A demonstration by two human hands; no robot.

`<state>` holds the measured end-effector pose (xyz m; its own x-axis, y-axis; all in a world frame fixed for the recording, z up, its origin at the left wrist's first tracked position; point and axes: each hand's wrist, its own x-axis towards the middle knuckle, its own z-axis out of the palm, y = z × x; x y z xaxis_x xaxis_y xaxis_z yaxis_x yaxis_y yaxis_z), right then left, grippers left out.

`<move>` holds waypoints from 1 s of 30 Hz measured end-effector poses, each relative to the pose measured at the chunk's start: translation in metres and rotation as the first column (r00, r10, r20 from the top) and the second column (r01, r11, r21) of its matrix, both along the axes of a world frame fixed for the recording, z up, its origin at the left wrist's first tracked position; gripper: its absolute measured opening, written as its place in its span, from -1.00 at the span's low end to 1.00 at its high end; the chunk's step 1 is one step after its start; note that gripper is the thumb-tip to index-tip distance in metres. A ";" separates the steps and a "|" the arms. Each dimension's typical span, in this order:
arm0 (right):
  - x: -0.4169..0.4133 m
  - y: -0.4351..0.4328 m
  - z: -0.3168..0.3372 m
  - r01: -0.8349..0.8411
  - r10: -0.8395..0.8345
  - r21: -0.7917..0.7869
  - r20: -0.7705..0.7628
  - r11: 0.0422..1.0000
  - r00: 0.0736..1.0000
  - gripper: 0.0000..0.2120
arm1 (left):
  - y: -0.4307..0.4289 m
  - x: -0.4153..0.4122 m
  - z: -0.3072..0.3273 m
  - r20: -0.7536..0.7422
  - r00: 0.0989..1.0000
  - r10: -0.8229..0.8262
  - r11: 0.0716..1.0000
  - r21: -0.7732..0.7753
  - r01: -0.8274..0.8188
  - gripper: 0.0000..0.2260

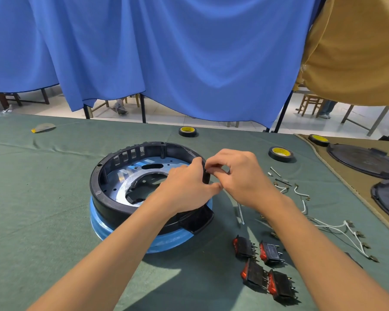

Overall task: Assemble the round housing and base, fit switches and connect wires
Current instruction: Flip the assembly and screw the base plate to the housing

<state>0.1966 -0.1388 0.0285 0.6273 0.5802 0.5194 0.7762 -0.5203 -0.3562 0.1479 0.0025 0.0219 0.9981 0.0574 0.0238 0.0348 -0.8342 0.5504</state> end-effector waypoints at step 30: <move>0.002 -0.015 0.018 0.001 -0.067 -0.289 -0.220 0.957 0.973 -0.51 | -0.014 -0.018 0.004 0.029 0.979 0.201 0.812 0.554 -0.183 -0.19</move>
<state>0.1991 -0.1543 0.0461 0.7306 0.6591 0.1782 0.6727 -0.6504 -0.3527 0.1302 -0.0112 0.0260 0.9689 0.2340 0.0803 0.2350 -0.9720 -0.0032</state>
